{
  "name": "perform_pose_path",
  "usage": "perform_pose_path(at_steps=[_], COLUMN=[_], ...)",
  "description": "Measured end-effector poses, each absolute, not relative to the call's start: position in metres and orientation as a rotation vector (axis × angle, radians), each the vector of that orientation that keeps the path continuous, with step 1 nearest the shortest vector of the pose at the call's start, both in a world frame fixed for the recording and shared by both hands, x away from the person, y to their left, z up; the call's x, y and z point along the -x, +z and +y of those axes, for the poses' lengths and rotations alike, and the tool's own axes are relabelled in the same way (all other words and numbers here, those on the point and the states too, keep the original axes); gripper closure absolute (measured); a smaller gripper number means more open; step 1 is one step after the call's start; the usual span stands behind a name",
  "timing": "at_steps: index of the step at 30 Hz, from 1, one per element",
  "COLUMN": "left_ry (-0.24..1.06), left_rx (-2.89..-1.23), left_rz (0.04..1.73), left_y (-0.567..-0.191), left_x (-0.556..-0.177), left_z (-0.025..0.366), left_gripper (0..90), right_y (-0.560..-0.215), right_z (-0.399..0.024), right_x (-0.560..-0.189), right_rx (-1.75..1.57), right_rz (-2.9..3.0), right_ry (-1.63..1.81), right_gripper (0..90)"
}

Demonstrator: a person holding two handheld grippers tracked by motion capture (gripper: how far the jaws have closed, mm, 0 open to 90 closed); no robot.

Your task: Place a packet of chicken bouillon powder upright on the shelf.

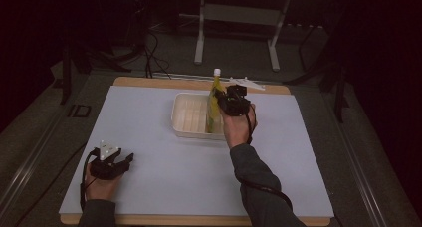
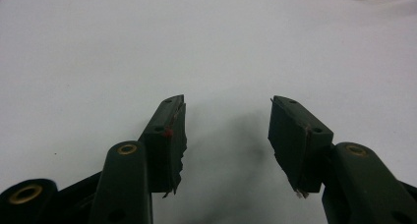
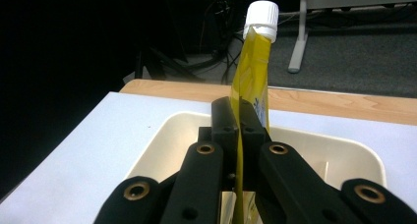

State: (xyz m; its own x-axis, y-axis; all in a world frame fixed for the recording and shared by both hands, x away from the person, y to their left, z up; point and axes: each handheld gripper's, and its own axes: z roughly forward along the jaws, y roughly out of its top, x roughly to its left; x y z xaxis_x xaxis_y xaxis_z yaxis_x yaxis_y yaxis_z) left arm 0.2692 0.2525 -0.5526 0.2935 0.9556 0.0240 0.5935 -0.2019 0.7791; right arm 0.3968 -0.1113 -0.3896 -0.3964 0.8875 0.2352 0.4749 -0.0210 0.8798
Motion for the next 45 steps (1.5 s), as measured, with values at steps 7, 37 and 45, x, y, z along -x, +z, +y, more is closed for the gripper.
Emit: perform_pose_path(at_steps=[7,37,45], left_ry=[0.691,0.689,0.688], left_rx=[-1.896,-1.895,-1.895], left_rz=[1.382,1.384,1.384], left_y=[-0.553,-0.553,-0.553], left_x=[-0.269,-0.269,-0.269], left_z=[0.252,0.252,0.252], left_gripper=[48.6,48.6,48.5], right_y=[-0.393,-0.397,-0.399], right_z=[-0.105,-0.094,-0.095], right_x=[-0.401,-0.424,-0.424], right_rx=[-1.419,-1.45,-1.469], right_rz=[1.874,1.938,1.967], right_ry=[1.365,1.261,1.264], right_gripper=[90.0,90.0,85.9])
